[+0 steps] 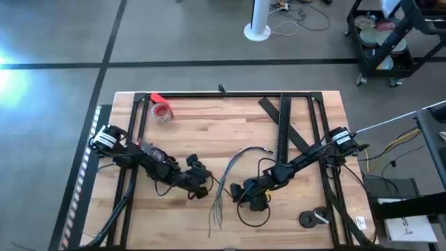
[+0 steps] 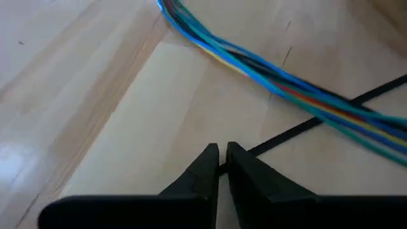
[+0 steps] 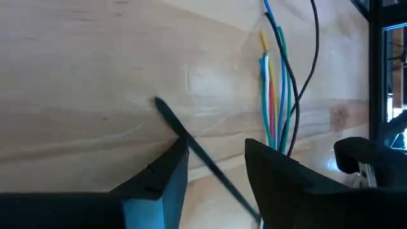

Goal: Ziptie cables
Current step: Wrap the zip tie around the cable bundle

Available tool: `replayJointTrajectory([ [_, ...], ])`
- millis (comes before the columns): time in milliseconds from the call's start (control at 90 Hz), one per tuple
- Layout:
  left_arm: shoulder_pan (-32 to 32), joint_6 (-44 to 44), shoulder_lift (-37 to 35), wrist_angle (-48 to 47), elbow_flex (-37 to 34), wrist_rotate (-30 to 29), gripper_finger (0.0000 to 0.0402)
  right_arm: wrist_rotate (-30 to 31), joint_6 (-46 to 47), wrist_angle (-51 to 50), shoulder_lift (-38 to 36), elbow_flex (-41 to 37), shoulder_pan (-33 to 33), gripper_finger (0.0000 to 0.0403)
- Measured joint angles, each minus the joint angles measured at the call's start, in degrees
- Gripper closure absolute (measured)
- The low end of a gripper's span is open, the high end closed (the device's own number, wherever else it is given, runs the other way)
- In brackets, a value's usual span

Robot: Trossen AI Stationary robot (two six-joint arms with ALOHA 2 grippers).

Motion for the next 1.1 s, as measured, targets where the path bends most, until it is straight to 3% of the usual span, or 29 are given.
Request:
replayJointTrajectory([
  [322, 0.0, 0.7, 2.5, 0.1, 1.2, 1.0, 0.038, 4.6, 2.3, -6.1, -4.3, -0.1, 0.9, 0.0282],
  [611, -0.1, 3.3, -2.1, -0.8, 1.0, 1.1, 0.038, 1.9, 23.0, -4.9, -9.7, 0.4, -2.2, 0.0276],
  [756, -0.1, 7.3, -7.8, -4.4, 0.6, 2.0, 0.038, -3.0, 38.2, -4.2, -8.5, 0.3, -5.6, 0.0283],
  [1100, -0.8, 2.9, -33.9, -32.0, 0.2, -0.3, 0.038, 6.1, 64.8, 7.2, -5.6, 0.3, -10.6, 0.0327],
])
